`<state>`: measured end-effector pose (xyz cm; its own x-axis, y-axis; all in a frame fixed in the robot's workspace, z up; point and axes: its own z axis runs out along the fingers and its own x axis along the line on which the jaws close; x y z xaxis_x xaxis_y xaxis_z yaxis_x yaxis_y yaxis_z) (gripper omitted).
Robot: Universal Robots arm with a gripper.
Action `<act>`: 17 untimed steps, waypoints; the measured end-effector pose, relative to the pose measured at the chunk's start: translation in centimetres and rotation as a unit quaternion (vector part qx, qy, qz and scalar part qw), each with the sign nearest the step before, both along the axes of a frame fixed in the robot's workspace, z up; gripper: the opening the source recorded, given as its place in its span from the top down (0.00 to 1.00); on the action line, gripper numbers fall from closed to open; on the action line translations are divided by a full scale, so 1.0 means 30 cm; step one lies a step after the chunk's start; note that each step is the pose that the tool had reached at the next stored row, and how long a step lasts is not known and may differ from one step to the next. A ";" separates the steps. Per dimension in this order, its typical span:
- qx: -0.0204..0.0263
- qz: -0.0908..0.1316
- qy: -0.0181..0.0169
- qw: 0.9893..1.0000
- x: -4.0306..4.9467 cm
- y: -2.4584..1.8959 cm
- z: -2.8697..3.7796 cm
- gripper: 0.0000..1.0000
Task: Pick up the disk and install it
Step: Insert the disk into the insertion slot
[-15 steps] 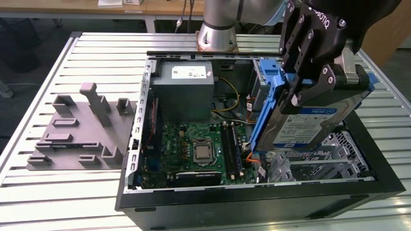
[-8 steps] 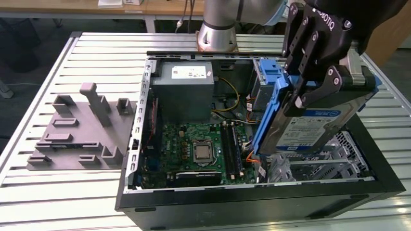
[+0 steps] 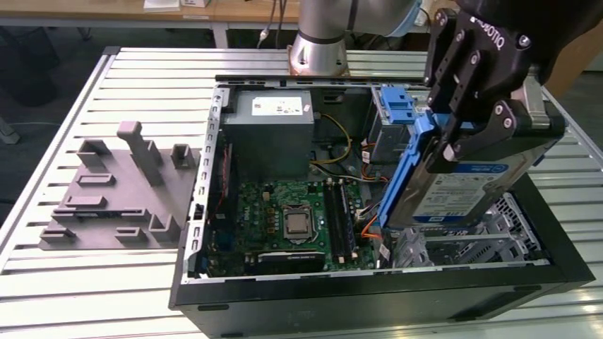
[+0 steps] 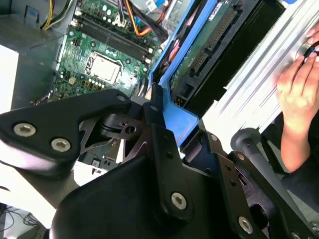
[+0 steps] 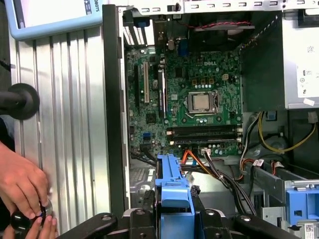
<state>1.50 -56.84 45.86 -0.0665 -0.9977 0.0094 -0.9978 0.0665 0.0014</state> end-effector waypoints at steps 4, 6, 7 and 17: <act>0.000 0.000 0.000 1.000 0.032 0.001 -0.003 0.64; 0.000 0.000 0.000 1.000 0.038 0.002 -0.003 0.64; 0.000 0.000 0.000 1.000 0.038 0.002 -0.003 0.64; 0.000 0.000 0.001 1.000 0.073 0.002 -0.007 0.64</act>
